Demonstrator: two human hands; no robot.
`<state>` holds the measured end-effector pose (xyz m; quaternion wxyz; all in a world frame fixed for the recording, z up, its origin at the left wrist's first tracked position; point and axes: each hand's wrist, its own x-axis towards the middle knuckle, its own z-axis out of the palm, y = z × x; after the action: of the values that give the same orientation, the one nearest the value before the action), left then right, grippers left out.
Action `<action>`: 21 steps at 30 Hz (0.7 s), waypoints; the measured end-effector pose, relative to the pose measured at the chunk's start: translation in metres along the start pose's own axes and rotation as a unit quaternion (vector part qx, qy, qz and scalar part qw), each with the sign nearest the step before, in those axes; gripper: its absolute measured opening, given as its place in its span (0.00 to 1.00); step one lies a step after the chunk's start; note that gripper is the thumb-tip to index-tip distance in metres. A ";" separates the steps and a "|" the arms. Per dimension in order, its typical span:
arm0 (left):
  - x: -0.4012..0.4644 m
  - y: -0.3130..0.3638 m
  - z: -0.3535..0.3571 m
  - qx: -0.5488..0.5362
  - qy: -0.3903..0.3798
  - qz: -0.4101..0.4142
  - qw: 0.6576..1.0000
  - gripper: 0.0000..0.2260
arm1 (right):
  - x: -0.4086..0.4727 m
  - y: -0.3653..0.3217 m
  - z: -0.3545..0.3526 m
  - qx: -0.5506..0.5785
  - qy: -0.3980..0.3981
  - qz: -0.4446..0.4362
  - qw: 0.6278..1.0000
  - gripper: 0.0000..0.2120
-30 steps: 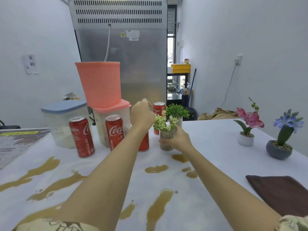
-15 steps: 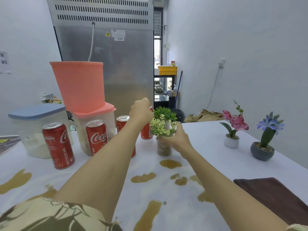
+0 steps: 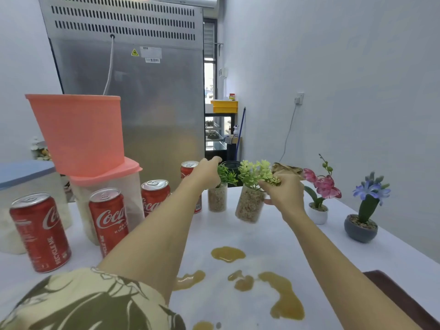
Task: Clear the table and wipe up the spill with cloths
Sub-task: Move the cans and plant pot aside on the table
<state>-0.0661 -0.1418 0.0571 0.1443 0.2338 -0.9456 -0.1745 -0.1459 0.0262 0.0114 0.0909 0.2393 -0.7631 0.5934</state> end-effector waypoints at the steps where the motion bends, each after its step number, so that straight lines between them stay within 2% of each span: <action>1: 0.003 0.001 0.002 0.014 -0.013 0.000 1.000 0.28 | 0.004 0.001 -0.005 -0.002 0.006 -0.006 1.000 0.08; 5: 0.011 0.001 0.008 0.047 -0.052 -0.008 0.998 0.31 | 0.017 0.009 -0.022 -0.030 0.023 -0.026 0.999 0.09; 8: 0.019 -0.002 0.019 0.072 -0.051 0.011 0.996 0.29 | 0.021 0.017 -0.028 -0.046 0.031 -0.021 0.998 0.08; 13: 0.017 0.007 0.036 0.081 0.105 0.020 0.991 0.09 | 0.019 0.023 -0.033 -0.044 0.046 -0.013 0.998 0.11; 16: 0.014 0.017 0.039 0.026 0.159 0.012 0.987 0.07 | 0.014 0.025 -0.037 -0.053 0.048 -0.006 0.997 0.08; 21: 0.011 0.040 0.038 -0.052 0.194 0.020 0.980 0.07 | 0.007 0.027 -0.053 -0.070 0.068 0.008 0.995 0.05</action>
<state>-0.1042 -0.1044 0.0408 0.3399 0.2363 -0.8940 -0.1717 -0.1727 0.0790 0.0059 0.1543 0.1854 -0.7968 0.5540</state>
